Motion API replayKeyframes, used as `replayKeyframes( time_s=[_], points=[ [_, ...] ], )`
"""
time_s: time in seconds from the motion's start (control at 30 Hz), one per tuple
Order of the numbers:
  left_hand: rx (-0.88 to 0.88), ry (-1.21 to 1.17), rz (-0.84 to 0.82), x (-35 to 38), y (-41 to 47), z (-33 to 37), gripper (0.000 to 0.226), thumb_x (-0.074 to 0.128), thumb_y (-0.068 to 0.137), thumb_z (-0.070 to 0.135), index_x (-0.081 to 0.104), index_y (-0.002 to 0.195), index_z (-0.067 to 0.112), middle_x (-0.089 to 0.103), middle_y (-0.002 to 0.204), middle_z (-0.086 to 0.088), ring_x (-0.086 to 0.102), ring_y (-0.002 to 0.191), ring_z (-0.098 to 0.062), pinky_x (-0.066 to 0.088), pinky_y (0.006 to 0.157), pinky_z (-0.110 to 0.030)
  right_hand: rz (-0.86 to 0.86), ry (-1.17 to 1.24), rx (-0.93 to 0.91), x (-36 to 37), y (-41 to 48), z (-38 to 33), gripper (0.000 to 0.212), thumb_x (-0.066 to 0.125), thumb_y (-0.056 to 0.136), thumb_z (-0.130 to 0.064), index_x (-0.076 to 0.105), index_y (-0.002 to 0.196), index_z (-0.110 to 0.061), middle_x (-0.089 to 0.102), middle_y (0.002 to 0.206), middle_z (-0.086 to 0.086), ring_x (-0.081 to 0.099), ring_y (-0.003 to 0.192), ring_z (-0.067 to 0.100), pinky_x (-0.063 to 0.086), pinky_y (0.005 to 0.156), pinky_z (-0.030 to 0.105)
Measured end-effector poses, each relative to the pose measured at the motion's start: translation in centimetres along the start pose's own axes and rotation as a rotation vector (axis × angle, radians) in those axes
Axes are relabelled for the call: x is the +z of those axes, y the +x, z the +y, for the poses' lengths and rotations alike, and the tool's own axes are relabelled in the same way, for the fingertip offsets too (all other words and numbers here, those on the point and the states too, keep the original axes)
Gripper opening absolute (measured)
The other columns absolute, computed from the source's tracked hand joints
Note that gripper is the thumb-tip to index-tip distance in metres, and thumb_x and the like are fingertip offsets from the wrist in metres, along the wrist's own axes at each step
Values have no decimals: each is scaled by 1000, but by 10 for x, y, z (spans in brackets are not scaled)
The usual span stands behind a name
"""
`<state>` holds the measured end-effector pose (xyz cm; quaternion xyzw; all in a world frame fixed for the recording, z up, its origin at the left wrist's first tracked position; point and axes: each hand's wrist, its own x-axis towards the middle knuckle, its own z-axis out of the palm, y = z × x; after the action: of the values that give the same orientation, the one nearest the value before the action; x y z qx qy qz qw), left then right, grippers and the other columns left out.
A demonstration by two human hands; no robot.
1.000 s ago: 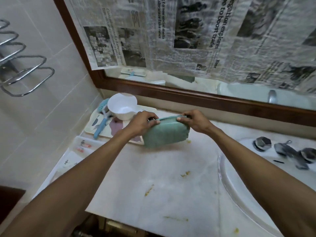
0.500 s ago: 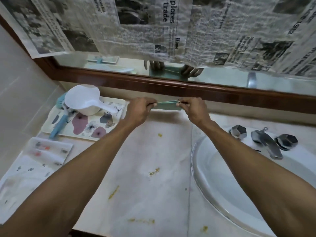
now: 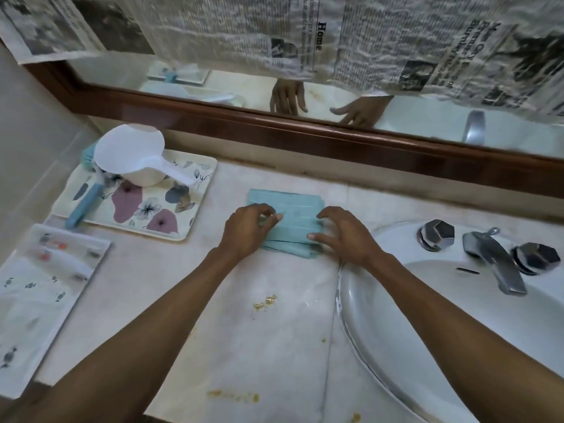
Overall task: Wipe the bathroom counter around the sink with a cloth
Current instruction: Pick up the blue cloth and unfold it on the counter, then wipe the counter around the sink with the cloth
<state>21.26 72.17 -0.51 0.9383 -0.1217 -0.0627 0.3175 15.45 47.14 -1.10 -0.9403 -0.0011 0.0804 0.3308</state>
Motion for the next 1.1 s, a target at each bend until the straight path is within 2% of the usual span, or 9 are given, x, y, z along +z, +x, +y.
replayKeyframes(
  time_s=[0.07, 0.13, 0.2, 0.27, 0.43, 0.6, 0.77, 0.97, 1.1],
  points=[
    [37, -26, -7, 23, 4, 14, 52, 51, 91, 63, 68, 121, 23, 66, 130, 2, 59, 121, -18, 44, 100, -33, 63, -50, 7, -3, -3, 13, 57, 55, 85, -67, 57, 124, -26, 52, 138, -5, 48, 126, 17, 40, 106, 39],
    [24, 120, -99, 53, 7, 27, 74, 37, 89, 73, 47, 145, 26, 41, 157, -4, 33, 147, -26, 25, 119, -46, 142, -132, 62, -3, -5, 29, 52, 49, 93, -59, 55, 129, -22, 45, 148, 2, 39, 137, 20, 33, 111, 41],
    [-45, 273, -176, 83, 6, 34, 88, 27, 86, 82, 15, 158, 34, 3, 169, -1, -2, 155, -29, -3, 120, -56, 209, -198, 149, -1, -6, 44, 52, 45, 98, -51, 50, 134, -15, 39, 153, 10, 34, 142, 26, 30, 114, 44],
    [-73, 337, -163, 103, 3, 34, 92, 22, 84, 85, -1, 159, 37, -14, 168, 2, -17, 154, -29, -17, 116, -59, 232, -225, 229, 2, -6, 54, 54, 42, 99, -48, 45, 138, -10, 34, 155, 16, 30, 143, 31, 28, 115, 47],
    [27, 408, -33, 99, 1, 5, 64, 25, 96, 54, 21, 158, 37, 14, 168, 2, 9, 155, -30, 3, 117, -69, 303, -283, 279, 10, -11, 58, 54, 38, 99, -48, 45, 139, -11, 35, 156, 11, 31, 143, 28, 24, 116, 44],
    [-97, 457, -50, 57, 20, -46, 63, 18, 97, 50, 8, 158, 39, 4, 169, 6, 0, 156, -27, -2, 117, -68, 337, -284, 294, 10, -11, 55, 52, 38, 98, -45, 47, 138, -12, 37, 156, 9, 33, 142, 27, 26, 115, 43],
    [-254, 400, -72, 74, 68, -12, 62, 19, 100, 50, -2, 158, 41, -8, 169, 0, -13, 153, -38, -13, 111, -73, 358, -303, 281, 12, -8, 58, 50, 37, 98, -42, 48, 136, -13, 39, 155, 7, 35, 141, 27, 30, 113, 44],
    [125, 446, -180, 105, 19, 27, 66, 15, 93, 53, 10, 157, 41, 6, 169, 2, -2, 154, -37, -5, 116, -70, 351, -294, 290, 11, -8, 56, 48, 35, 100, -37, 48, 140, -12, 40, 155, 4, 32, 143, 27, 26, 115, 42],
    [370, 467, -211, 76, -16, -12, 66, 27, 92, 46, 23, 157, 38, 20, 166, 5, 13, 154, -29, 6, 120, -61, 348, -293, 274, 11, -10, 57, 48, 34, 100, -37, 50, 138, -12, 42, 154, 5, 34, 142, 28, 27, 114, 43]
  ],
)
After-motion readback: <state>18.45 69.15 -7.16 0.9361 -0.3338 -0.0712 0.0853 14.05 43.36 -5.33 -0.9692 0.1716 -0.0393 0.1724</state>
